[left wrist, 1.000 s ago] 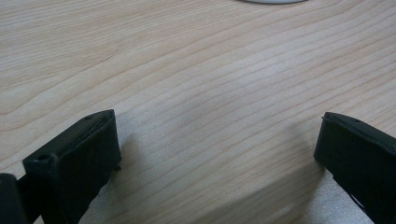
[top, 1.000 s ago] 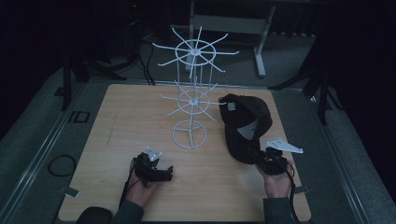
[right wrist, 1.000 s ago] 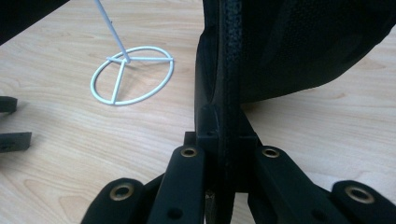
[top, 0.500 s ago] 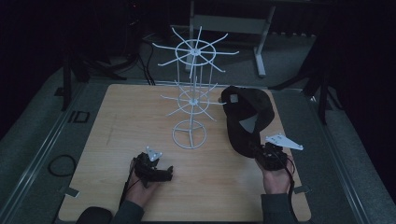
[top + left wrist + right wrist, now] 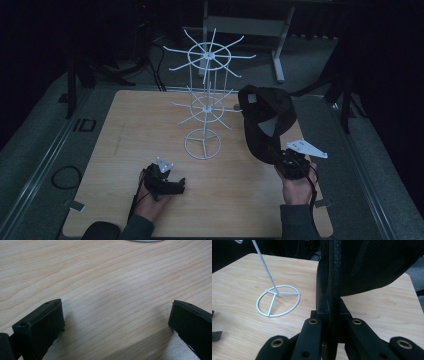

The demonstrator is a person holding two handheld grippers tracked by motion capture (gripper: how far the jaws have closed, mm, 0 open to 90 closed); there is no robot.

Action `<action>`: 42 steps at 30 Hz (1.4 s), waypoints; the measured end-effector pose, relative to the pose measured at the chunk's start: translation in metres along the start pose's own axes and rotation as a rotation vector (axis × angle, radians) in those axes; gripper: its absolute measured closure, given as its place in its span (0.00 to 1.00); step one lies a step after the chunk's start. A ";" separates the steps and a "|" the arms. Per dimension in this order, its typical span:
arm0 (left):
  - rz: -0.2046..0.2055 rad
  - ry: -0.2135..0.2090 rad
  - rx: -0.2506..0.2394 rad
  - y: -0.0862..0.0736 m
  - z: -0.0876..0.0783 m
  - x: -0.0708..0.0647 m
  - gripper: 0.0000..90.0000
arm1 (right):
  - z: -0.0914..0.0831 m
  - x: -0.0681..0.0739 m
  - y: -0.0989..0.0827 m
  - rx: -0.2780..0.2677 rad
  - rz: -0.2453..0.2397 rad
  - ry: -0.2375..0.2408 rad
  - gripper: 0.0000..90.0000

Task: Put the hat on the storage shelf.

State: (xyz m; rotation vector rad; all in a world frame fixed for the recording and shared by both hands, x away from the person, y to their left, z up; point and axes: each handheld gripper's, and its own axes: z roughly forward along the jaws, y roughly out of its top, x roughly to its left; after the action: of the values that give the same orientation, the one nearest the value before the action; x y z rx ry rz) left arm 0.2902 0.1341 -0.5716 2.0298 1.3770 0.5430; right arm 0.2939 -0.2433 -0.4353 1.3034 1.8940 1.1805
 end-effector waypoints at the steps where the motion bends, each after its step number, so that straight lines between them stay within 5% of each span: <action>1: 0.000 0.000 0.000 0.000 0.000 0.000 0.00 | 0.000 0.000 0.001 0.000 0.001 0.001 0.96; 42: 0.001 0.000 0.001 0.000 0.000 0.000 0.00 | -0.008 0.008 0.031 -0.071 -0.040 0.013 0.96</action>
State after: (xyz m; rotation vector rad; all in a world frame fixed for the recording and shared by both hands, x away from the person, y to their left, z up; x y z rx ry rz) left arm 0.2902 0.1342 -0.5715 2.0320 1.3761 0.5426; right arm 0.2981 -0.2345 -0.4033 1.2183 1.8614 1.2267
